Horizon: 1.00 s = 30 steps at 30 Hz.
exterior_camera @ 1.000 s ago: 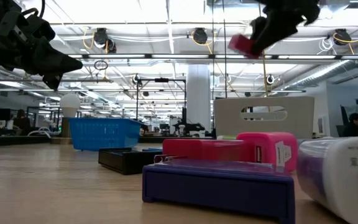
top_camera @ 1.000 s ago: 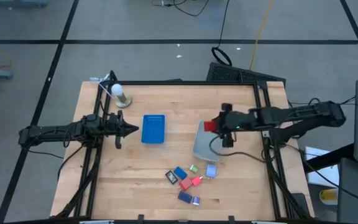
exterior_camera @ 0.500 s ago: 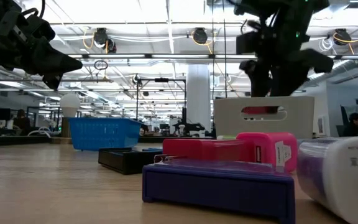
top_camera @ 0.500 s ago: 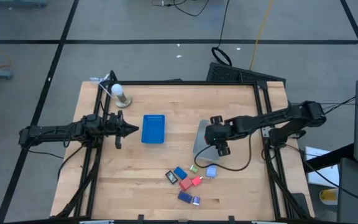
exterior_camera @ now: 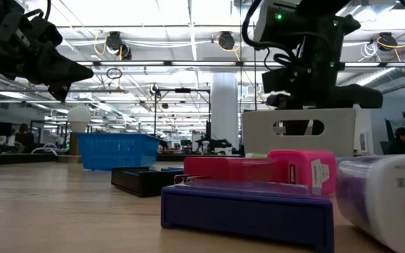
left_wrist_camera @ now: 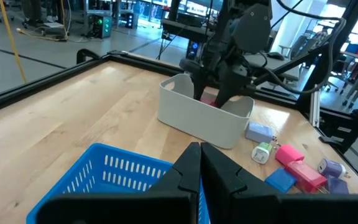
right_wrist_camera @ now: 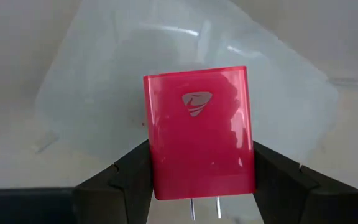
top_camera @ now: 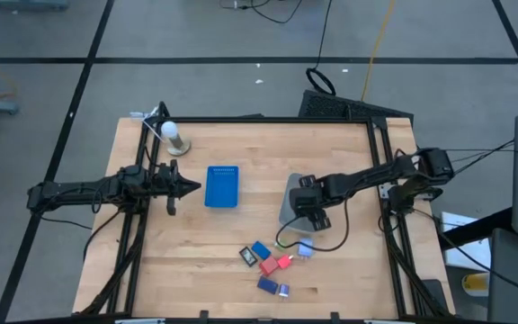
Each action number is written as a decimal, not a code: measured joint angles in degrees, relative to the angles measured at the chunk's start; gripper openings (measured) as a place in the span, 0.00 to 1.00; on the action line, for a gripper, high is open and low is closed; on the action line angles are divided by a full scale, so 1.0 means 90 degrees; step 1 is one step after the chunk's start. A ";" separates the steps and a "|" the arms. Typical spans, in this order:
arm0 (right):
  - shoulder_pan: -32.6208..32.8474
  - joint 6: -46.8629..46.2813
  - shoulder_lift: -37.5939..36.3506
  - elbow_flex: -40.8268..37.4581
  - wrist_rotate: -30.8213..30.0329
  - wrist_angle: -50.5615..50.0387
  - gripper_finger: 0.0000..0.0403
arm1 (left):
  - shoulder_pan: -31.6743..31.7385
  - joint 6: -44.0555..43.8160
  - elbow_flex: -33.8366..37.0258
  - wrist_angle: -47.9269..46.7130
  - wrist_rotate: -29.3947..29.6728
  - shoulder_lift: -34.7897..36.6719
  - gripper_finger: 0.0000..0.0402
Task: Pick & Place Office items
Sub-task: Put the red charger adapter into the gray bin, then put the blue digital clock into the blue bin
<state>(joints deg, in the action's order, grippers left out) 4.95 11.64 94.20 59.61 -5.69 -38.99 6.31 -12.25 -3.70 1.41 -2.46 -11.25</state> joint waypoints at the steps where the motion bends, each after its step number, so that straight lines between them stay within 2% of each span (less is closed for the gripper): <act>1: 0.0002 0.0000 0.0035 0.0000 0.0002 0.0013 0.52 | -0.0002 0.0000 0.0000 0.0002 0.0000 0.0002 0.02; 6: 0.0000 -0.0053 0.0051 0.0000 -0.0005 0.0095 0.53 | 0.0000 -0.0004 0.0000 -0.0001 0.0000 0.0001 0.02; 12: 0.0002 -0.0383 0.0006 0.0000 -0.0279 0.0154 0.75 | -0.0002 -0.0012 0.0000 -0.0022 0.0000 0.0000 0.02; 16: 0.0000 -0.0375 0.0005 0.0000 -0.0391 0.0111 0.81 | -0.0002 -0.0018 0.0000 -0.0049 0.0000 0.0001 0.02; 19: 0.0000 -0.0304 -0.0141 -0.0005 -0.0396 0.0016 0.81 | 0.0000 -0.0024 0.0000 -0.0049 0.0000 0.0002 0.02; 23: -0.0068 -0.0222 -0.0761 -0.0005 -0.0525 -0.0146 0.78 | -0.0001 -0.0024 0.0000 -0.0049 0.0000 0.0002 0.02; 30: -0.0183 -0.0306 -0.2724 -0.0005 -0.0560 0.0144 0.69 | 0.0000 -0.0201 0.0000 -0.0349 0.0002 0.0000 0.02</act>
<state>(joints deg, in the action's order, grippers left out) 3.30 8.88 69.68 59.57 -10.73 -37.69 6.30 -14.06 -3.70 -1.73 -2.44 -11.25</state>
